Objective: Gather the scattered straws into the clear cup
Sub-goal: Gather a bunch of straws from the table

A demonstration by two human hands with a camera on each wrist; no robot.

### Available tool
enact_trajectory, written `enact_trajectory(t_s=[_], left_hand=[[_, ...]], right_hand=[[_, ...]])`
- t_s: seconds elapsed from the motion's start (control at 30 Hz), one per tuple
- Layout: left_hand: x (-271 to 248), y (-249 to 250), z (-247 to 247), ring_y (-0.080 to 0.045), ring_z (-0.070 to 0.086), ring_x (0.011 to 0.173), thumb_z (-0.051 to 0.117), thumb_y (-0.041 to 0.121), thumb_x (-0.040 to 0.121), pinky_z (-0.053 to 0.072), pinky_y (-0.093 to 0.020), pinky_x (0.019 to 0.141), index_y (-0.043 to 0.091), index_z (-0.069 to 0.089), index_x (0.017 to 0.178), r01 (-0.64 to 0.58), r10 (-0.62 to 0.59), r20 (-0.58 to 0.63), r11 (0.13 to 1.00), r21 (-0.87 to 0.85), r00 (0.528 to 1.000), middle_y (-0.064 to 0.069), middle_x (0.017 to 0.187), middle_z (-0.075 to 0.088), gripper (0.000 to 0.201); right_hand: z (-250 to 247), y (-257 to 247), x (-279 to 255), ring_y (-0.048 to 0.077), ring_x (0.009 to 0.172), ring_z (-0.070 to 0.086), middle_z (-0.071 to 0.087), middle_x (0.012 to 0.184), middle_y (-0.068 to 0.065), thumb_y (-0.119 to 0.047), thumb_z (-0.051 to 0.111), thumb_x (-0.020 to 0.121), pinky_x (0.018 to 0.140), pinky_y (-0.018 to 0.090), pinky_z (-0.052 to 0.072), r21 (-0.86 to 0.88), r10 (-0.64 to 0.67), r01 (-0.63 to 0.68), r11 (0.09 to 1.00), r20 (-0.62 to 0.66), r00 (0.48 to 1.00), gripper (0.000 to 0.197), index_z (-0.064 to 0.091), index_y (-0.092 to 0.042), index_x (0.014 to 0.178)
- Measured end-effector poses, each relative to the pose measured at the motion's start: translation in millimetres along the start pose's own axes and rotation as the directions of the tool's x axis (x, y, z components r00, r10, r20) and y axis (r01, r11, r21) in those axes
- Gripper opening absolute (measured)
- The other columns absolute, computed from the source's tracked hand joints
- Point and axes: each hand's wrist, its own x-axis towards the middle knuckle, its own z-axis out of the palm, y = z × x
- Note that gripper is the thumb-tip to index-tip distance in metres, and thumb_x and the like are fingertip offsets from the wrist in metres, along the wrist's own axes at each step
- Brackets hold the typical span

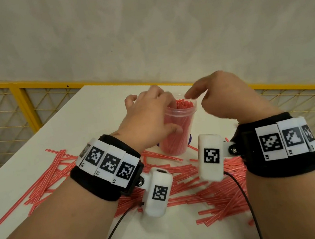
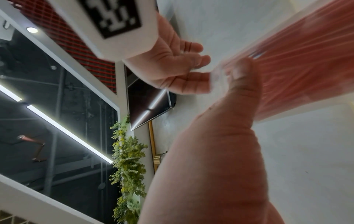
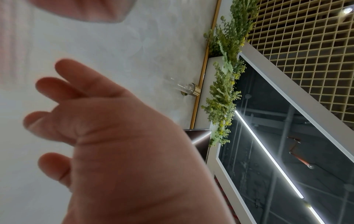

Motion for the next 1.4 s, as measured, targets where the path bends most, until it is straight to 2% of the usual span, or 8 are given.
enact_trajectory(t_s=[0.17,0.3,0.47,0.73,0.83,0.97,1.07,1.4], left_hand=[[-0.2,12.2,-30.0,-0.011,0.051,0.085,0.073,0.042,0.080,0.034,-0.024,0.078,0.026,0.056,0.092,0.002,-0.028,-0.123,0.979,-0.206,0.992,0.008,0.094,0.045,0.026],[-8.4,31.4,-28.9,0.007,0.048,0.065,0.075,0.035,0.079,0.032,-0.009,0.057,0.025,0.057,0.077,-0.077,0.092,0.051,0.966,-0.247,0.994,0.016,0.069,0.050,0.021],[-29.8,54.8,4.8,-0.007,0.056,0.075,0.074,0.035,0.082,0.044,-0.024,0.064,0.024,0.060,0.090,-0.124,0.205,0.384,0.967,-0.224,0.900,0.012,0.082,0.058,0.020],[-51.1,81.2,34.8,0.012,0.052,0.070,0.077,0.038,0.078,0.038,-0.006,0.061,0.023,0.060,0.109,-0.127,0.234,0.506,0.963,-0.236,0.831,0.006,0.104,0.057,0.038],[-55.7,95.5,40.8,-0.010,0.054,0.088,0.079,0.044,0.074,0.047,-0.029,0.084,0.023,0.054,0.124,-0.165,0.210,0.609,0.978,-0.130,0.765,-0.001,0.118,0.052,0.059],[-56.5,107.2,43.7,-0.022,0.056,0.102,0.082,0.046,0.069,0.050,-0.039,0.090,0.028,0.047,0.131,-0.182,0.152,0.709,0.983,-0.034,0.689,-0.001,0.121,0.050,0.073],[-54.8,109.1,43.4,-0.020,0.057,0.102,0.082,0.043,0.071,0.050,-0.037,0.091,0.028,0.054,0.125,-0.199,0.146,0.728,0.980,-0.013,0.670,0.003,0.116,0.052,0.063],[-54.2,95.0,36.0,-0.021,0.060,0.100,0.080,0.021,0.076,0.051,-0.033,0.086,0.019,0.058,0.120,-0.155,0.081,0.689,0.987,0.047,0.720,-0.002,0.111,0.063,0.049]], right_hand=[[-20.9,27.1,-12.3,0.010,0.048,0.052,0.062,0.075,-0.009,0.002,0.051,0.073,0.030,0.013,0.031,-0.006,0.092,-0.095,0.995,-0.189,0.978,0.031,0.064,-0.026,0.070],[-20.3,51.8,-28.5,0.012,0.065,0.058,0.063,0.080,-0.009,-0.001,0.056,0.074,0.054,0.020,0.042,-0.098,0.141,-0.149,0.984,-0.076,0.987,0.029,0.060,-0.029,0.068],[0.4,80.8,-62.7,0.018,0.084,0.061,0.064,0.088,-0.004,0.001,0.060,0.077,0.073,0.026,0.048,-0.218,0.203,-0.166,0.962,0.164,0.965,0.028,0.065,-0.027,0.080],[5.6,120.0,-114.4,0.019,0.113,0.056,0.058,0.129,0.000,-0.006,0.063,0.078,0.083,0.024,0.042,-0.382,0.388,-0.264,0.886,0.299,0.872,0.051,0.059,-0.029,0.123],[5.7,128.4,-127.6,0.021,0.116,0.053,0.052,0.137,0.002,-0.012,0.067,0.079,0.079,0.024,0.038,-0.504,0.465,-0.270,0.821,0.314,0.828,0.060,0.050,-0.030,0.134],[5.6,127.2,-138.4,0.019,0.096,0.057,0.059,0.124,0.003,-0.015,0.078,0.073,0.072,0.026,0.044,-0.598,0.528,-0.226,0.769,0.395,0.752,0.061,0.057,-0.024,0.130],[4.0,118.5,-141.3,0.019,0.096,0.060,0.064,0.117,0.004,-0.015,0.077,0.072,0.075,0.024,0.045,-0.616,0.492,-0.173,0.768,0.396,0.776,0.051,0.065,-0.020,0.122],[8.7,80.3,-134.5,0.011,0.067,0.058,0.056,0.070,-0.010,-0.013,0.082,0.073,0.085,0.030,0.054,-0.425,0.342,-0.148,0.893,0.428,0.837,0.038,0.072,-0.016,0.108]])
